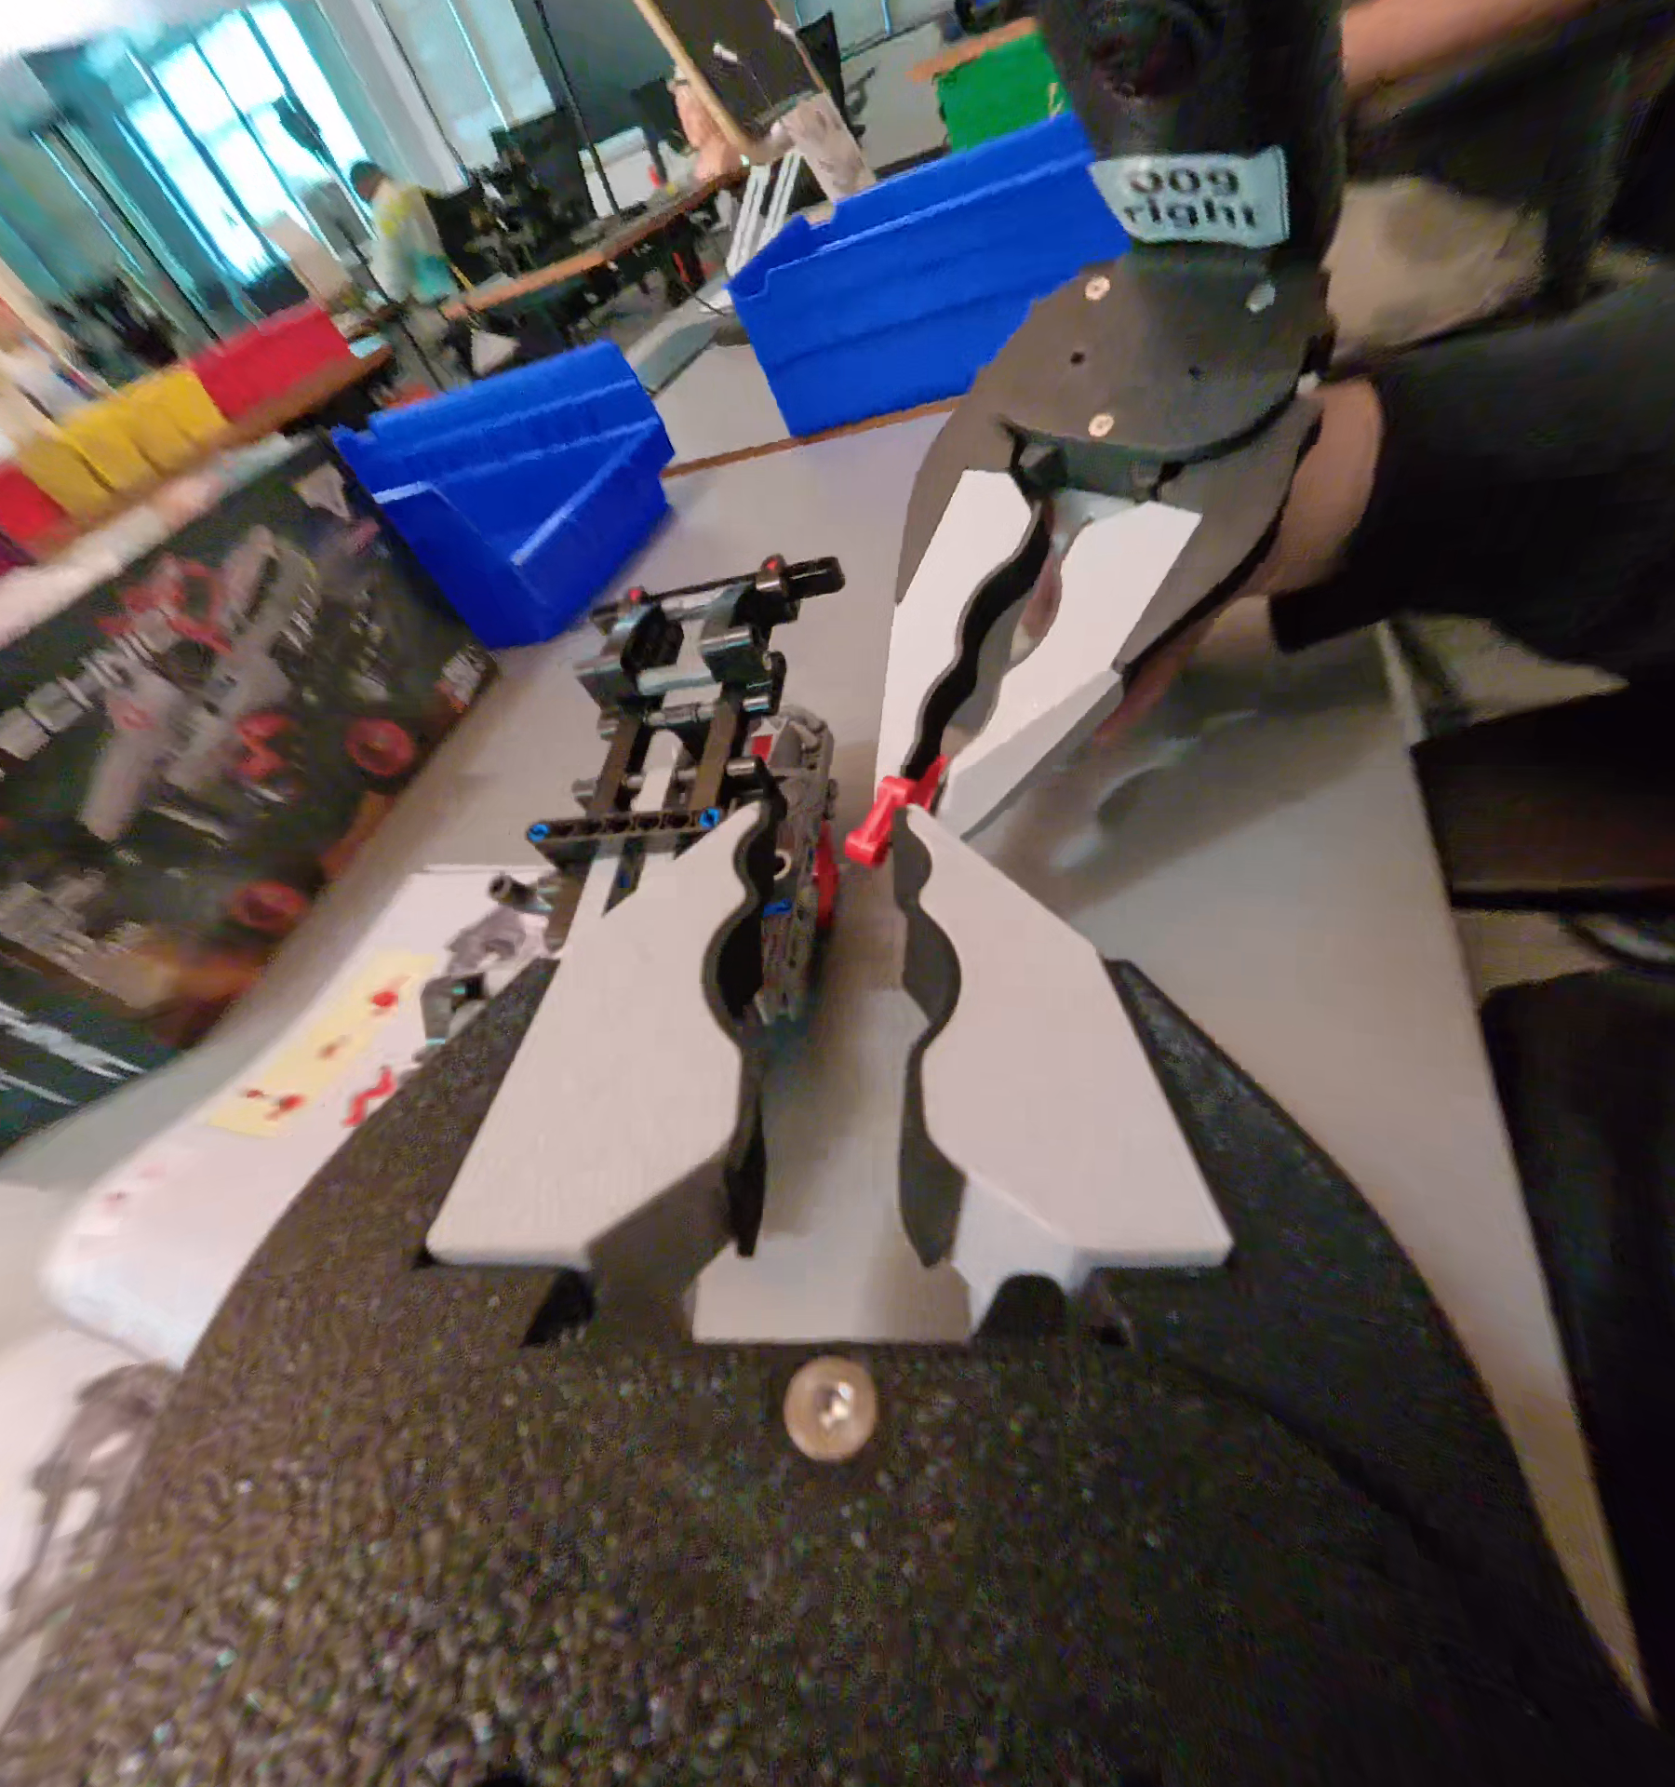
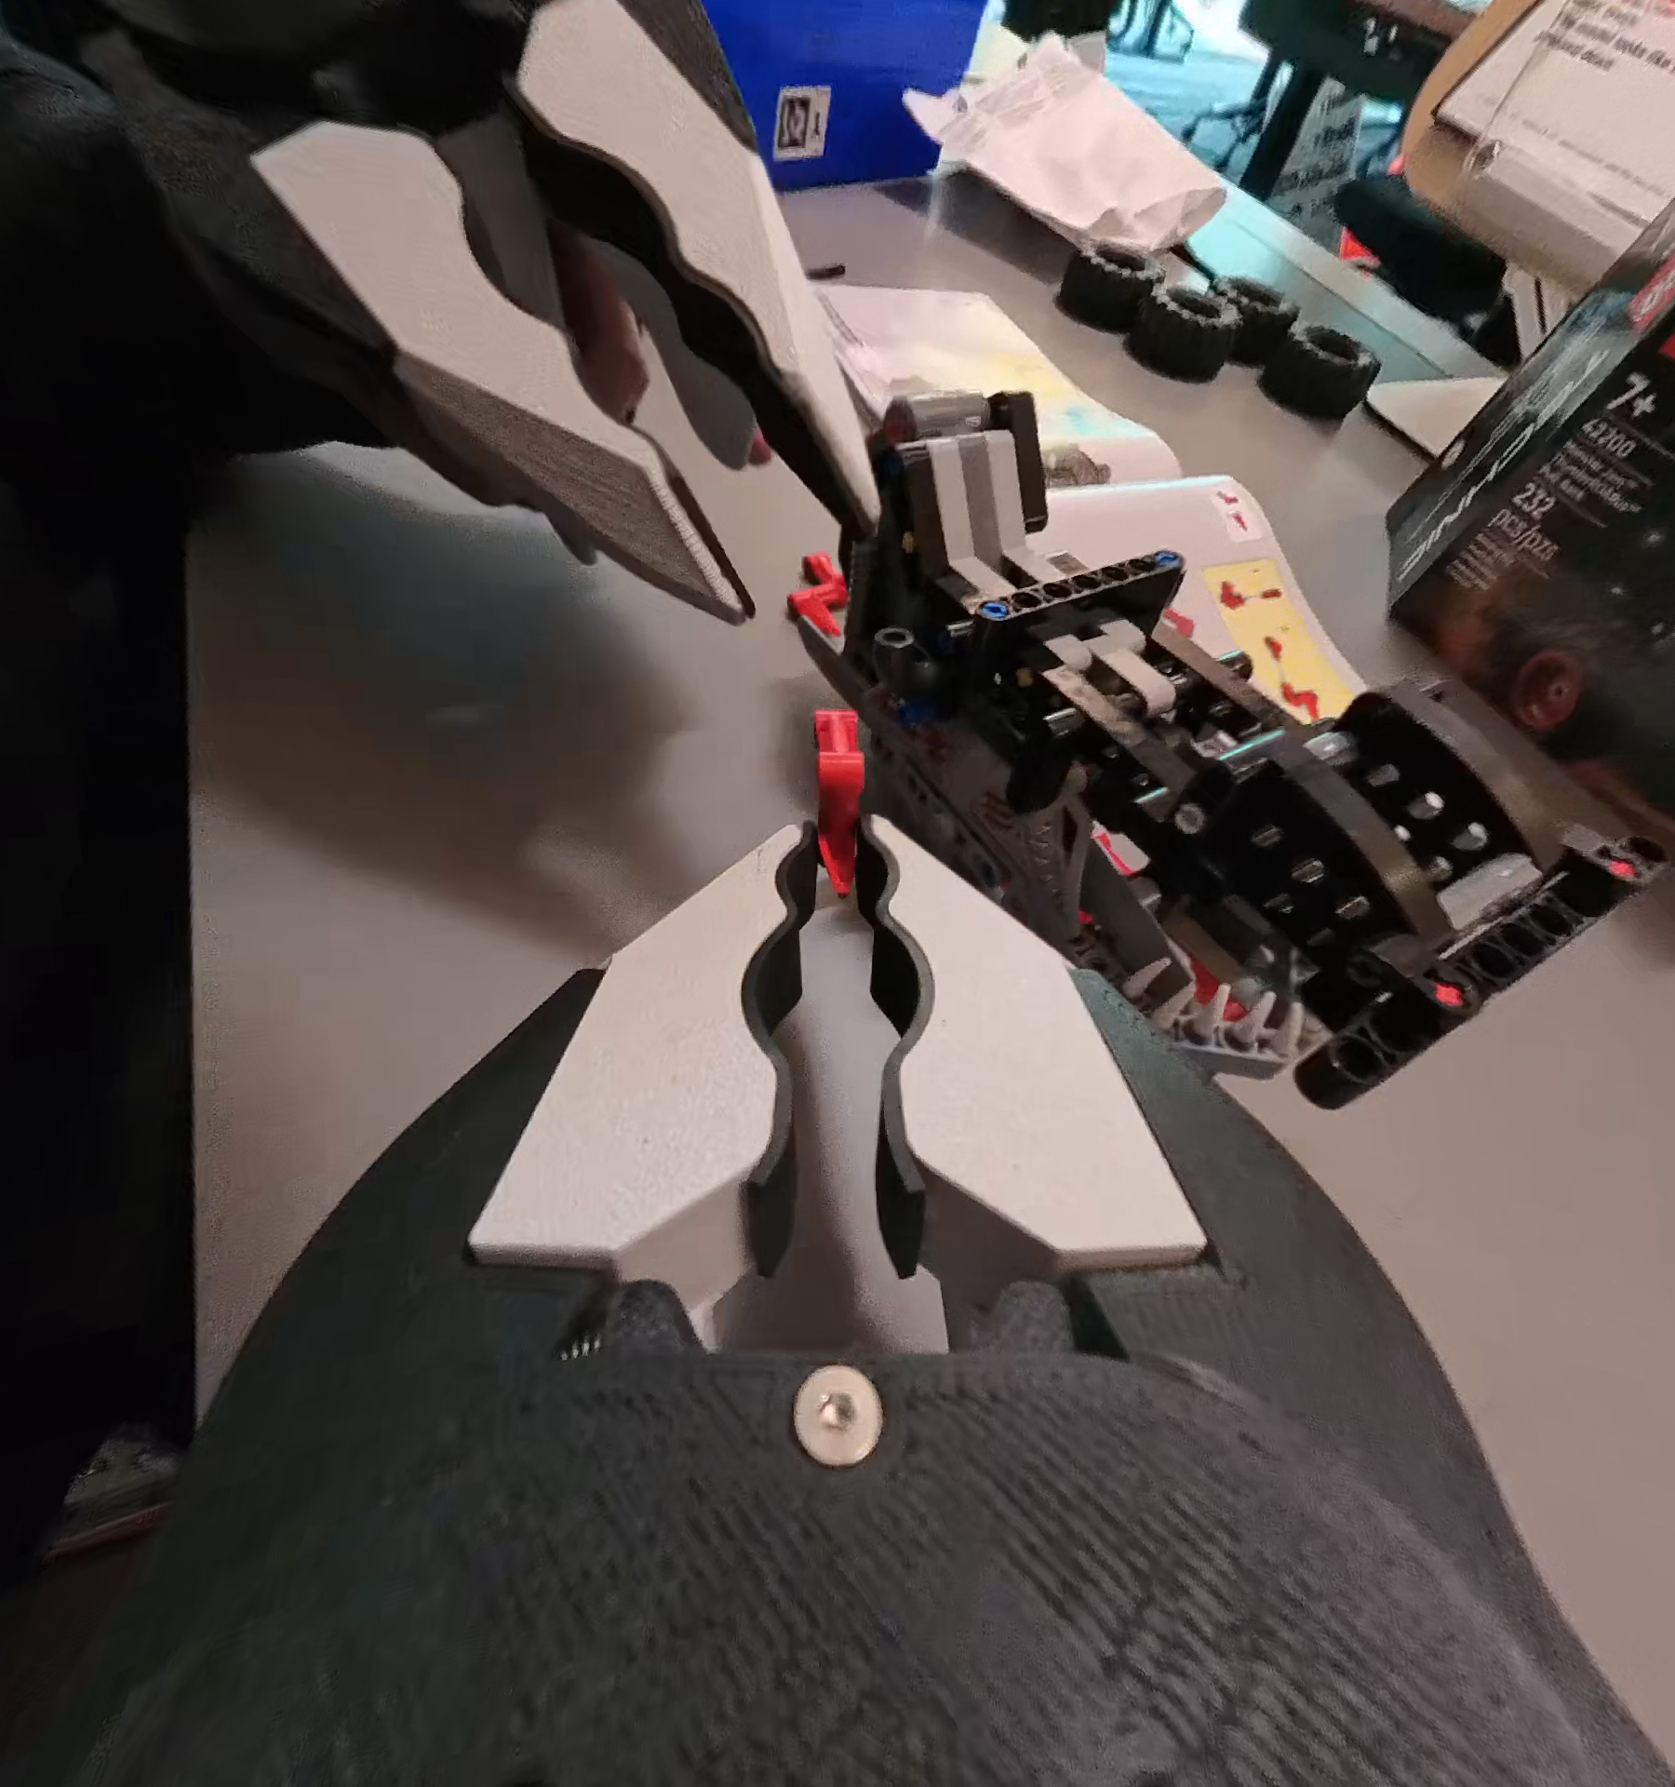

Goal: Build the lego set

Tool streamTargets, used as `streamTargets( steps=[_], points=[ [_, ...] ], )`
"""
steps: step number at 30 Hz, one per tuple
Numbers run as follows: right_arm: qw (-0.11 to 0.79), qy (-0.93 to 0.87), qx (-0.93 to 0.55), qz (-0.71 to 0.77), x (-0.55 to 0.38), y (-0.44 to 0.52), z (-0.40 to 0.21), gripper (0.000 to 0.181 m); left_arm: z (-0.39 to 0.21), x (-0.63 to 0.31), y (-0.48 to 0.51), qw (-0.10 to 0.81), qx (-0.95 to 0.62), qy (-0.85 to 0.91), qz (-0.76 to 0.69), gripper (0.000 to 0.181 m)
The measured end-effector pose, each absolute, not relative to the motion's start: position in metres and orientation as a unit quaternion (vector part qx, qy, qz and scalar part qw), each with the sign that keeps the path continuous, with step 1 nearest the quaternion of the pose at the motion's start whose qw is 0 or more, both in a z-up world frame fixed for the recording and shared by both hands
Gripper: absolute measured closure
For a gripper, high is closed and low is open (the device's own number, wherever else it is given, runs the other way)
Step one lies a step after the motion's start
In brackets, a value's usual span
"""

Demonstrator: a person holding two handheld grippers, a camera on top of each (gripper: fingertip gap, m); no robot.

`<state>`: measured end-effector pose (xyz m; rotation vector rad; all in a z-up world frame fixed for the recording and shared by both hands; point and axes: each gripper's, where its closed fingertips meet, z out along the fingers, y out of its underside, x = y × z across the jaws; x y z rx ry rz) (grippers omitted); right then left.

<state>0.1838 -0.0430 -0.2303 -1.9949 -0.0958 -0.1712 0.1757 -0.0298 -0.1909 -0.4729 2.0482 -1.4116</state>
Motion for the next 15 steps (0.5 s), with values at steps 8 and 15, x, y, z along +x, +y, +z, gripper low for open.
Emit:
streamTargets(
  steps=[8, 15],
  points=[
    [0.573, -0.095, -0.813, -0.042, 0.172, -0.034, -0.219, 0.175, -0.204, 0.172, -0.039, 0.188, -0.188, 0.791, -0.551, 0.172],
    [0.56, -0.107, -0.82, -0.046, 0.173, -0.034, -0.224, 0.175, -0.207, 0.172, -0.039, 0.212, -0.177, 0.792, -0.544, 0.175]
  ],
)
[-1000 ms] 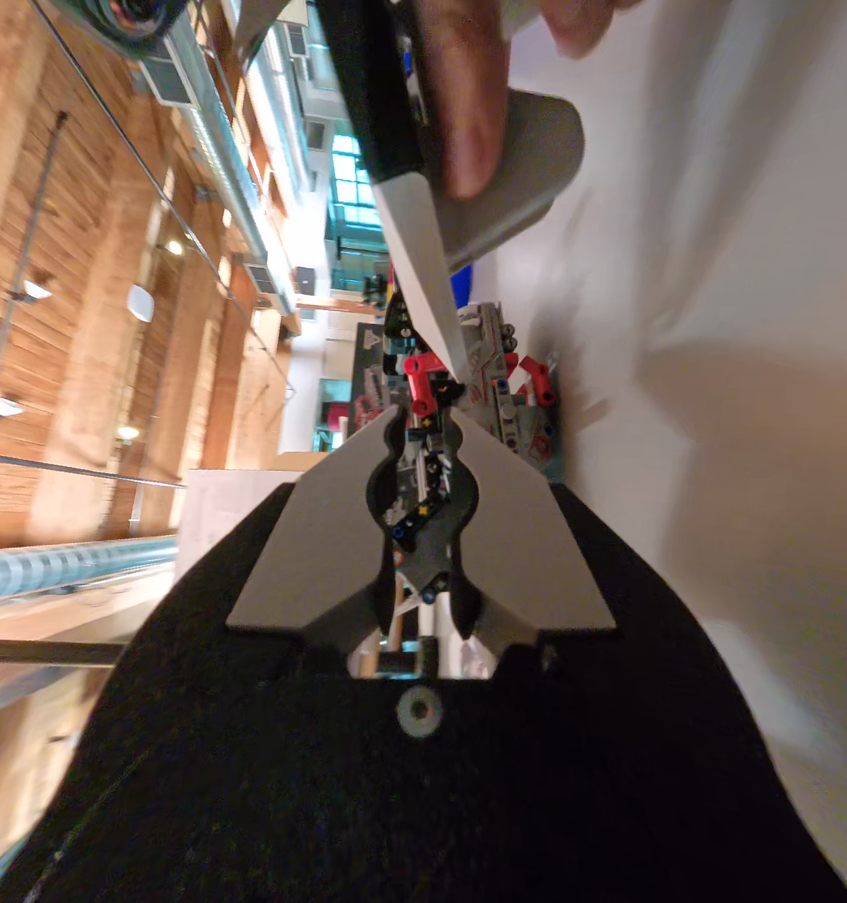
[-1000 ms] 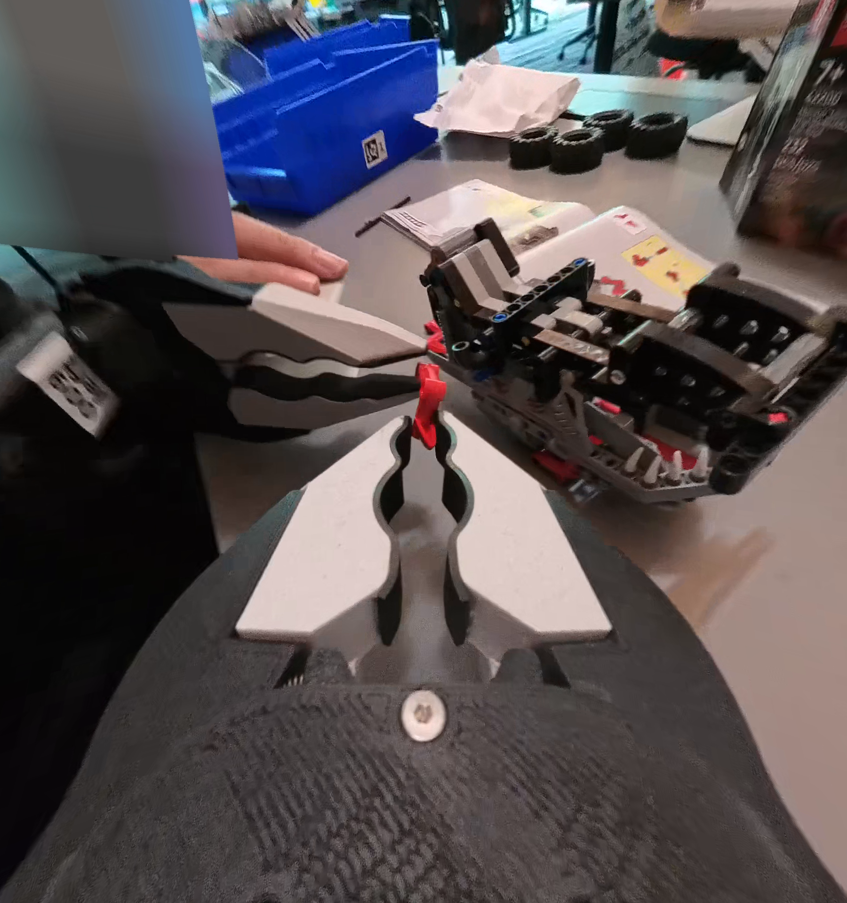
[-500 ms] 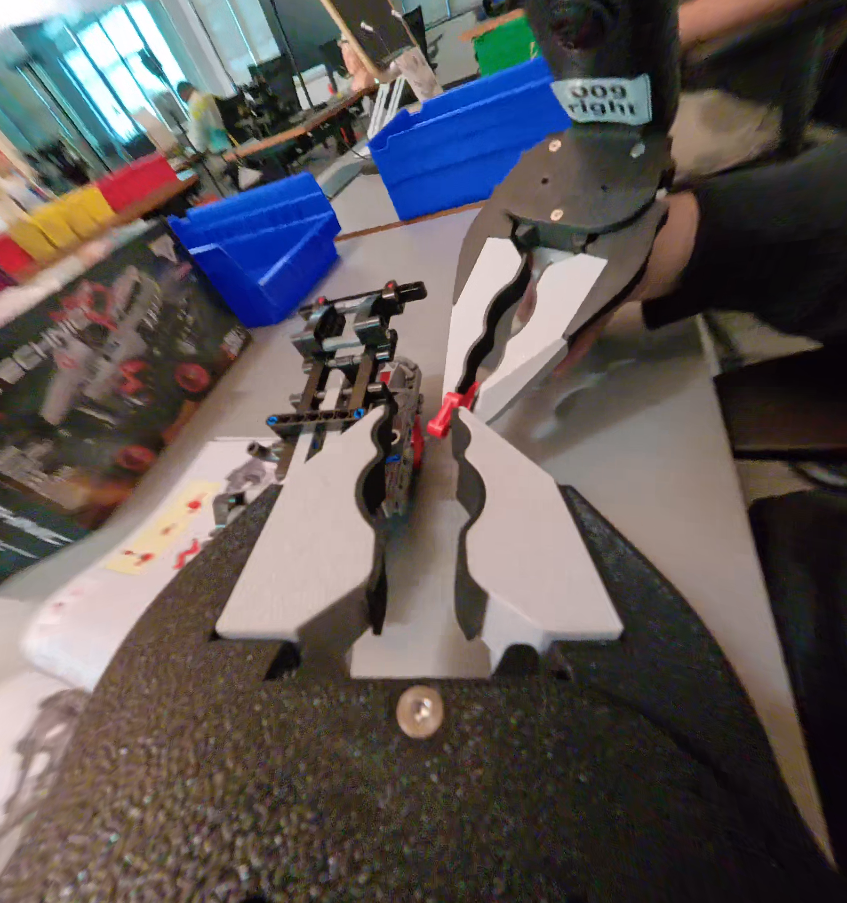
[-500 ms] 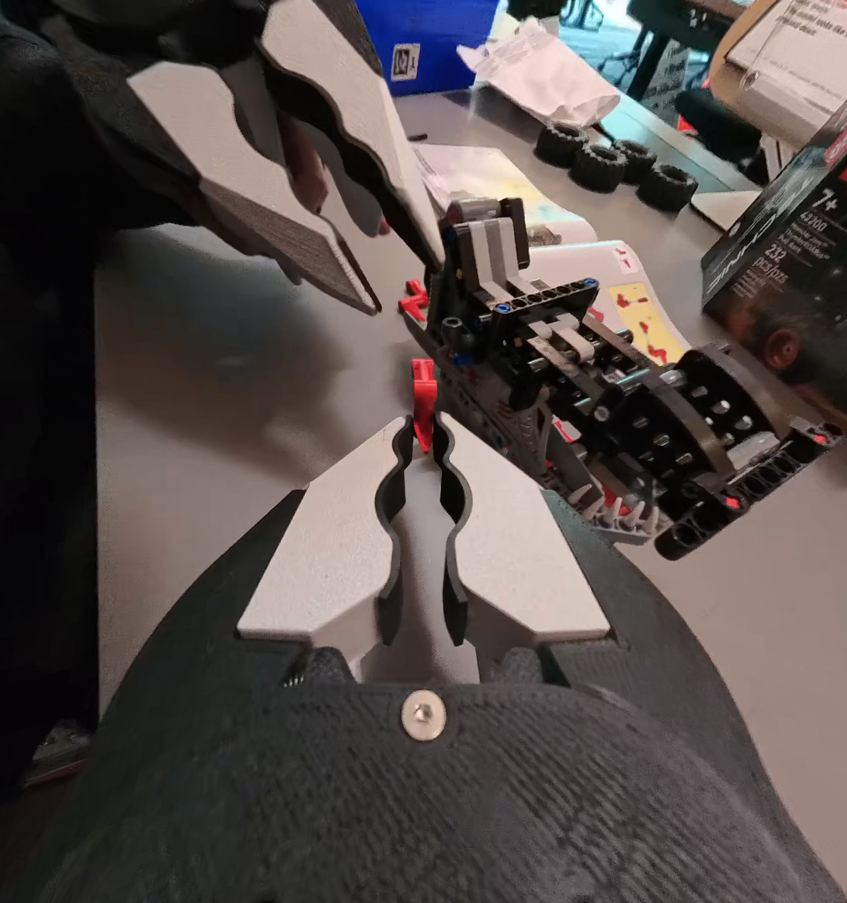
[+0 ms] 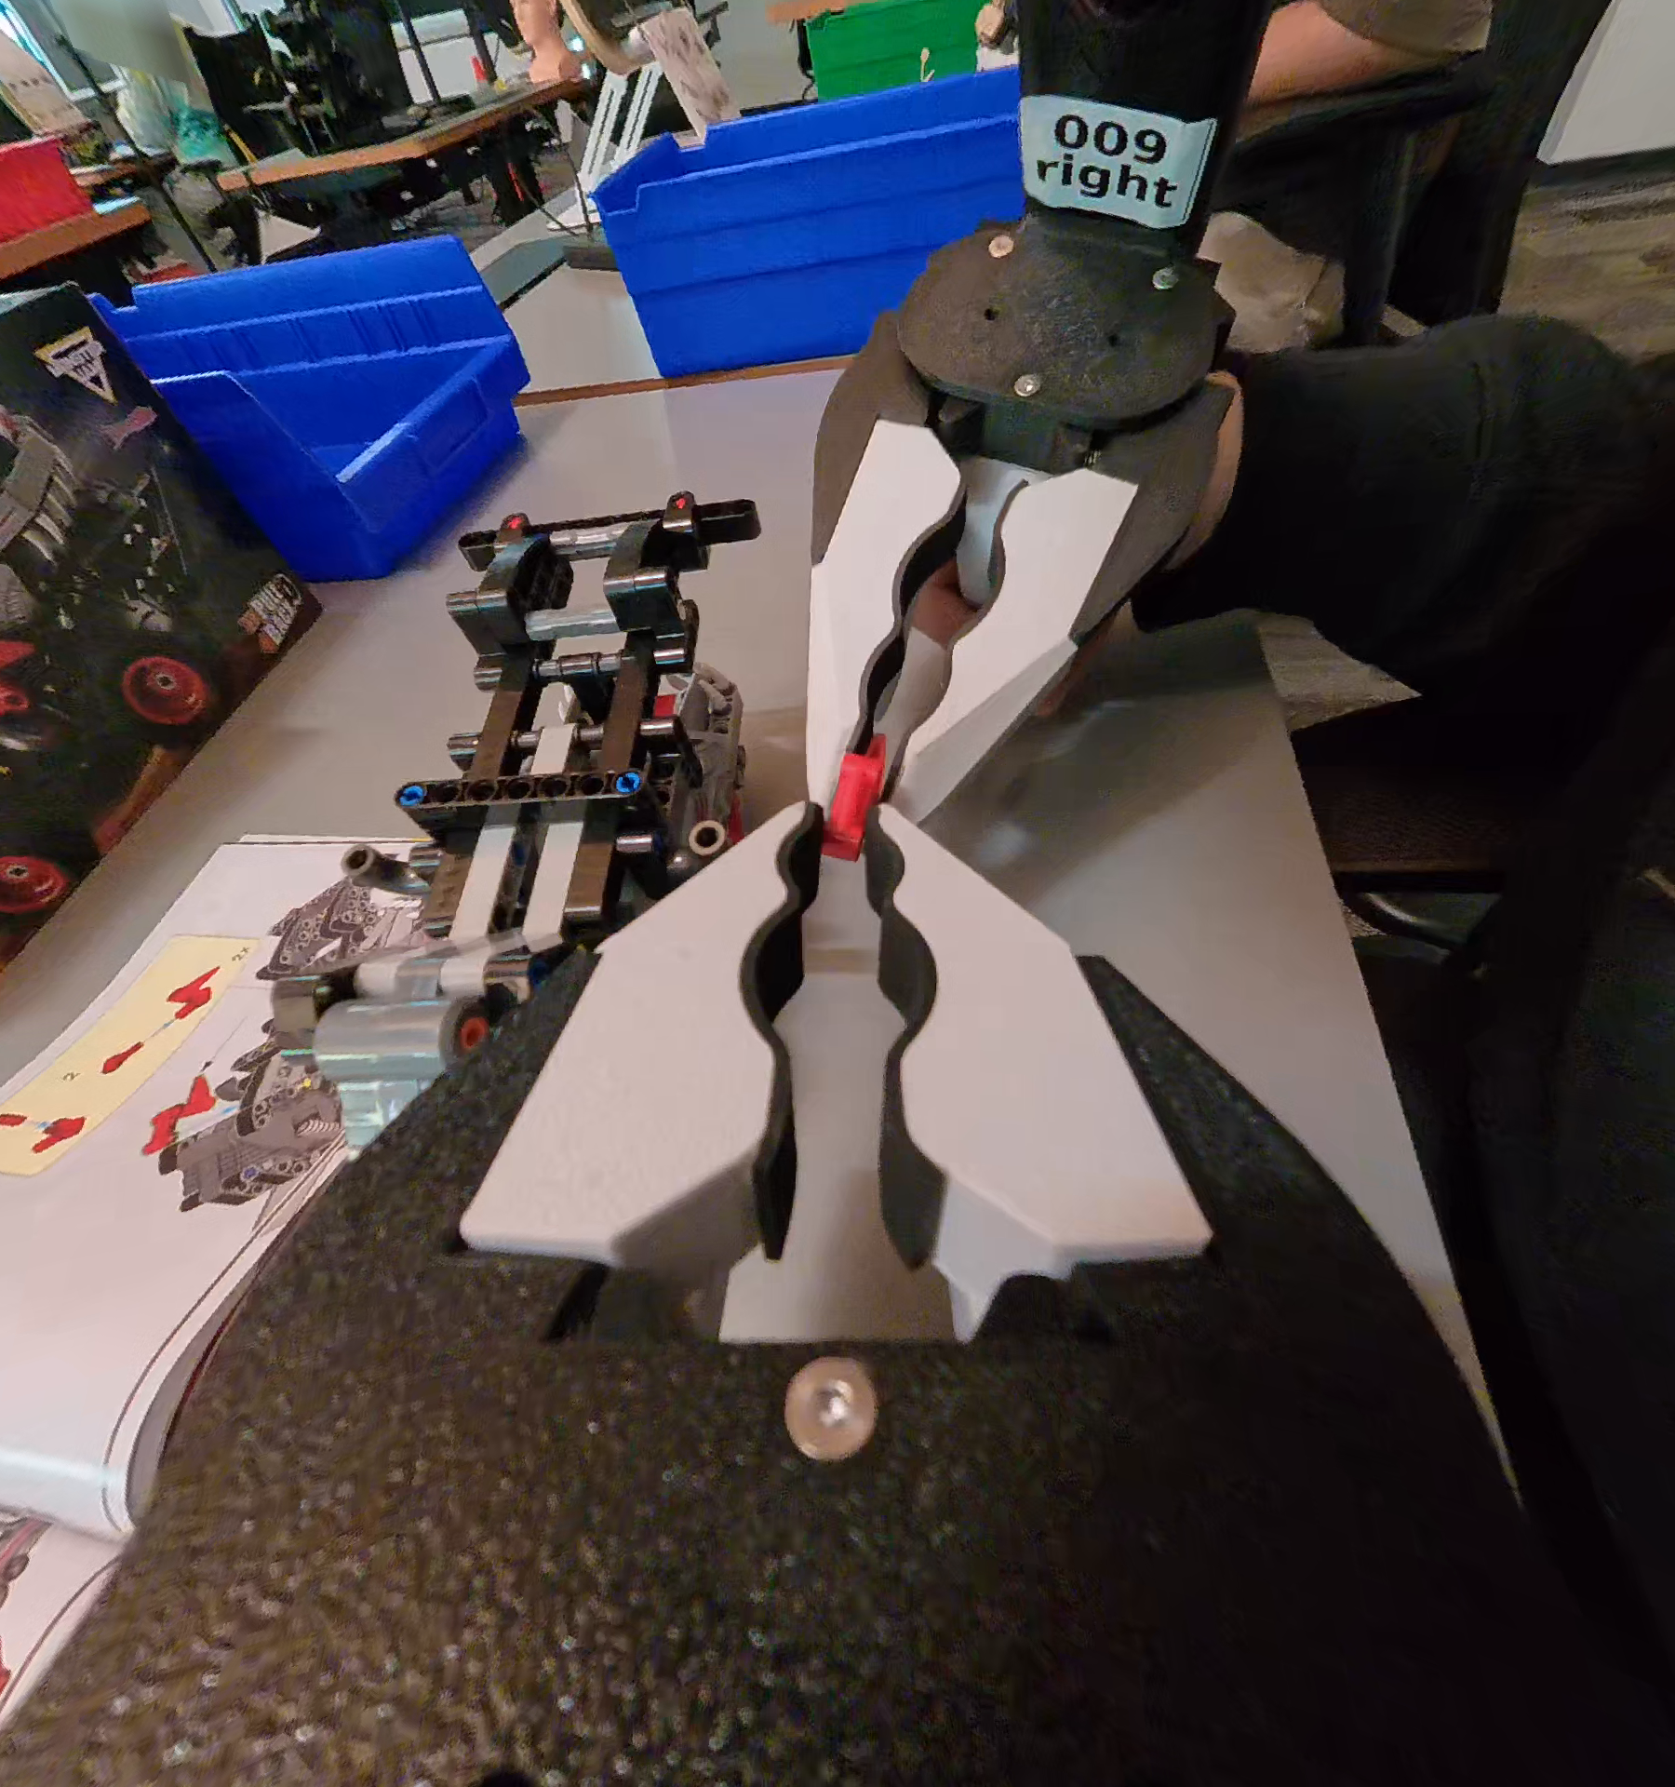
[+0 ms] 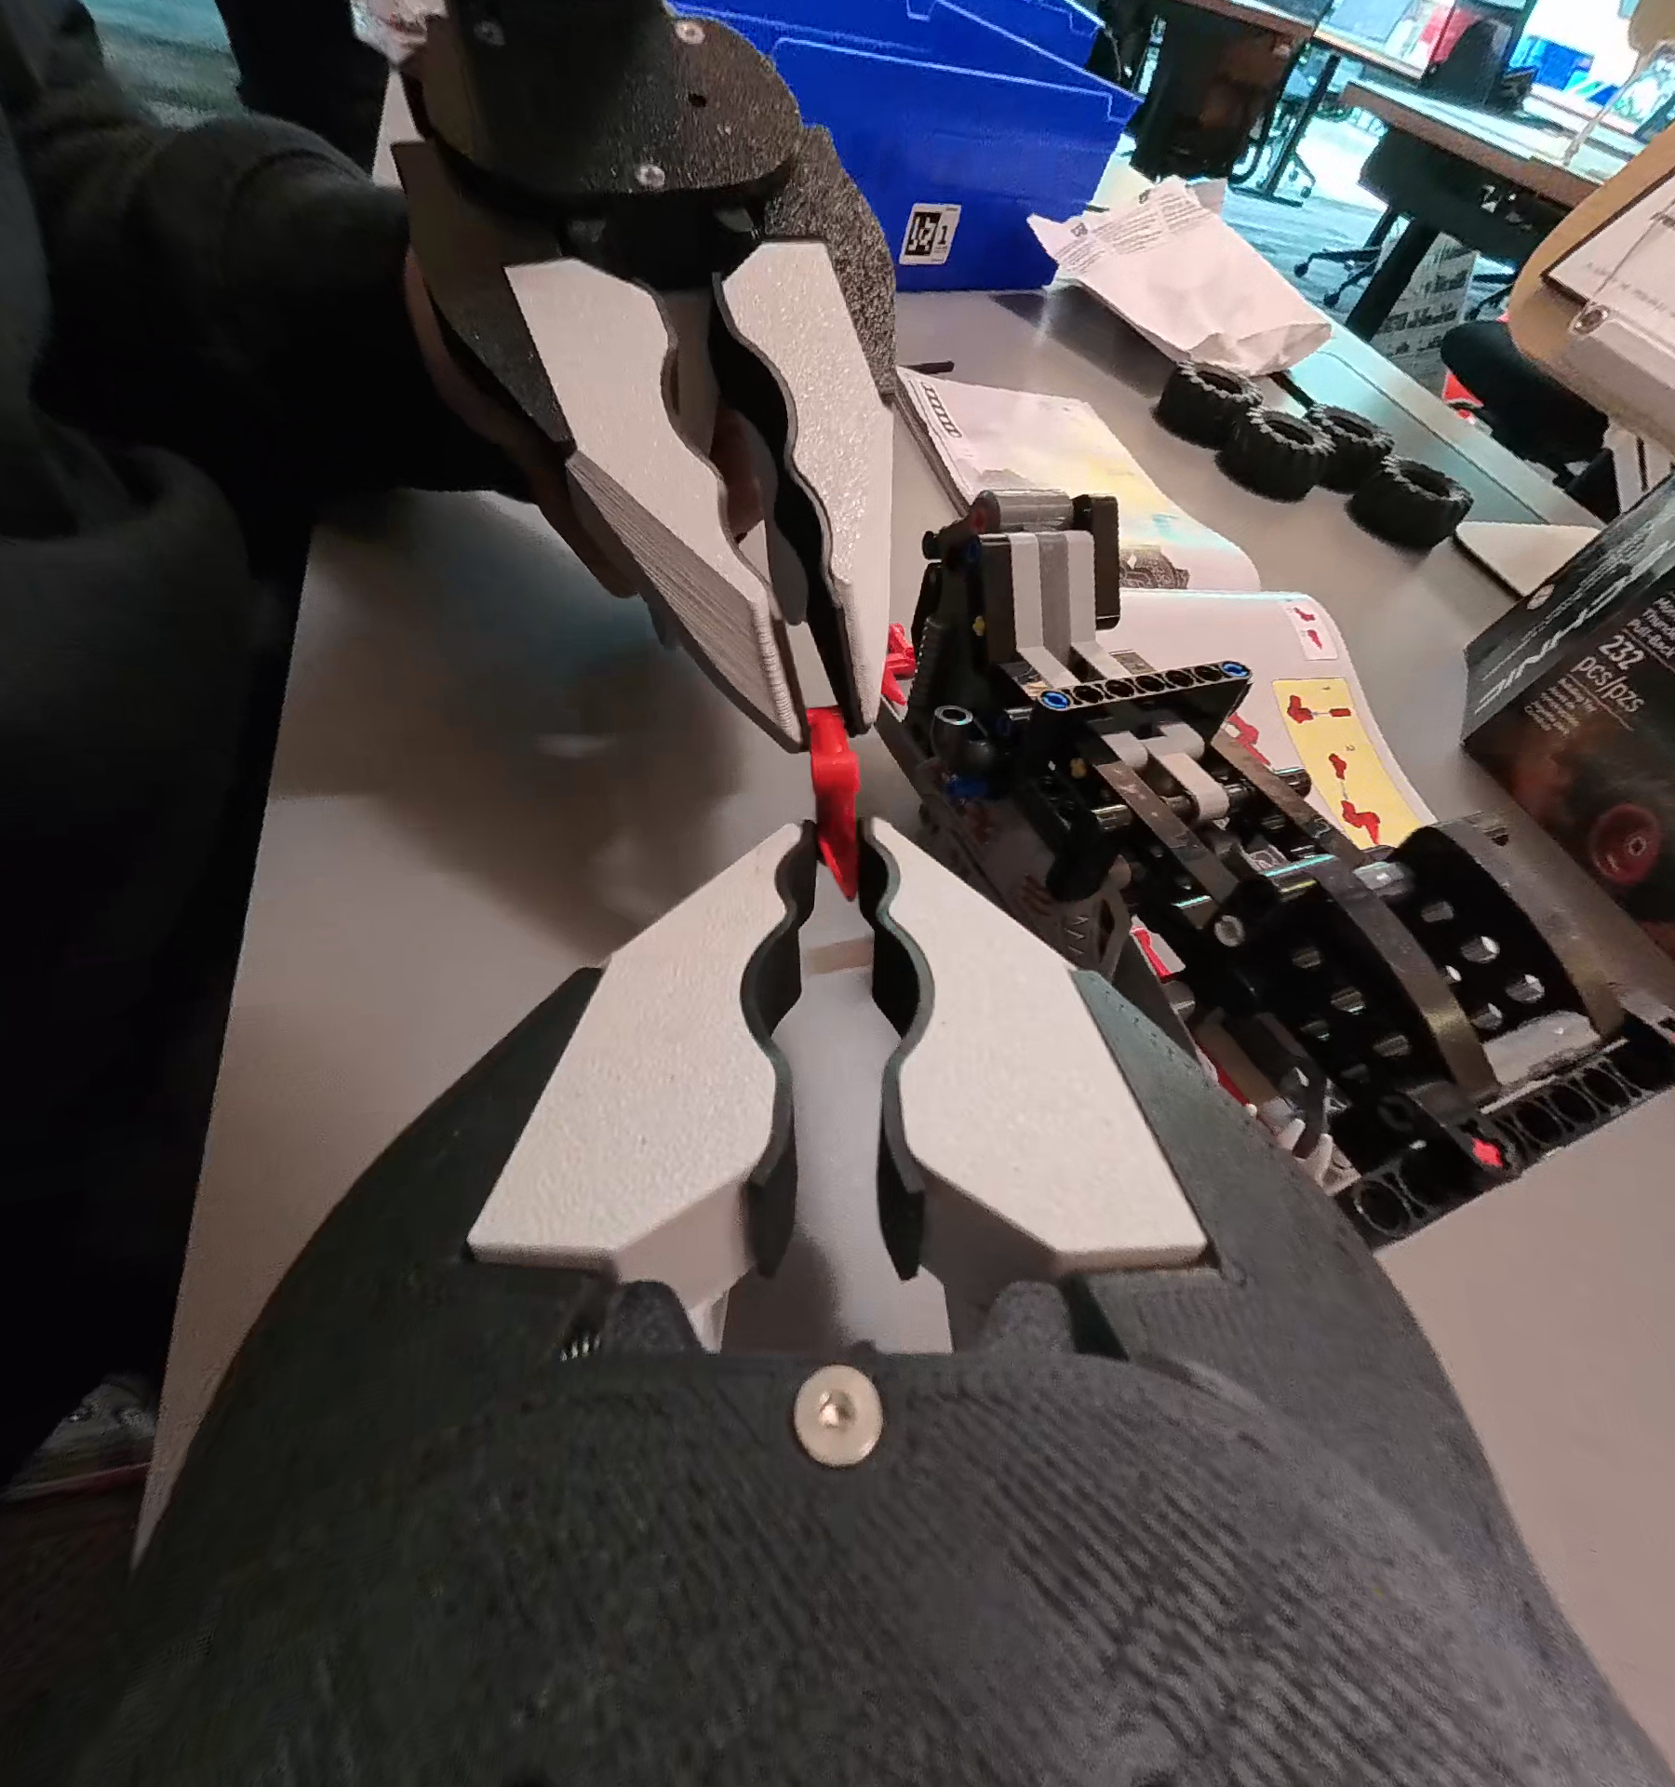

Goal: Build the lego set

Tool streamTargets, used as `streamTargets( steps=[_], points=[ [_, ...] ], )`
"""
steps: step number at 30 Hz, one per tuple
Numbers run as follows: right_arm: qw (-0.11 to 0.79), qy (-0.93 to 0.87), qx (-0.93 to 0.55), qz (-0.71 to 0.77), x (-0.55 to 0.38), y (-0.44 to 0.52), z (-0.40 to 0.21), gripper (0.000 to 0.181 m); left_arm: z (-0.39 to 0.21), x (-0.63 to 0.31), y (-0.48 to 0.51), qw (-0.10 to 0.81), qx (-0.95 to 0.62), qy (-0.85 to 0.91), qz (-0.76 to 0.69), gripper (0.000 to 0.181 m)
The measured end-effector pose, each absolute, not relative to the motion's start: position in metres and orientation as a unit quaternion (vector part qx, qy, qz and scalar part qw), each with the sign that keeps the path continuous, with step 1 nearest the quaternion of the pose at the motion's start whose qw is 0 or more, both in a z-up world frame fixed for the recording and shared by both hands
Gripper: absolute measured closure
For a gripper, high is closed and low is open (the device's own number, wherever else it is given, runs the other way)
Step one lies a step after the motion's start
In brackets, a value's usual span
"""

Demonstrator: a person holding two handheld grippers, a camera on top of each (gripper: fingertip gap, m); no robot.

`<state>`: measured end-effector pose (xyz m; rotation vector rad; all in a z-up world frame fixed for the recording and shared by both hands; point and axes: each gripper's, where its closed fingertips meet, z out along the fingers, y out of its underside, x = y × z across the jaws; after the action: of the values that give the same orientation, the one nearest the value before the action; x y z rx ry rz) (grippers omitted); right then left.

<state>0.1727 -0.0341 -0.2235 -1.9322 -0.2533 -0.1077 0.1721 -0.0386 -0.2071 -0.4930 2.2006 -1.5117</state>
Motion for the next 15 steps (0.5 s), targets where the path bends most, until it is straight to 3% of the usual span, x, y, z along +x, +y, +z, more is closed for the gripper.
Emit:
streamTargets(
  steps=[15],
  points=[
    [0.547, -0.077, -0.823, -0.134, 0.187, -0.03, -0.222, 0.162, -0.212, 0.187, -0.031, 0.23, -0.231, 0.781, -0.533, 0.175]
  ],
)
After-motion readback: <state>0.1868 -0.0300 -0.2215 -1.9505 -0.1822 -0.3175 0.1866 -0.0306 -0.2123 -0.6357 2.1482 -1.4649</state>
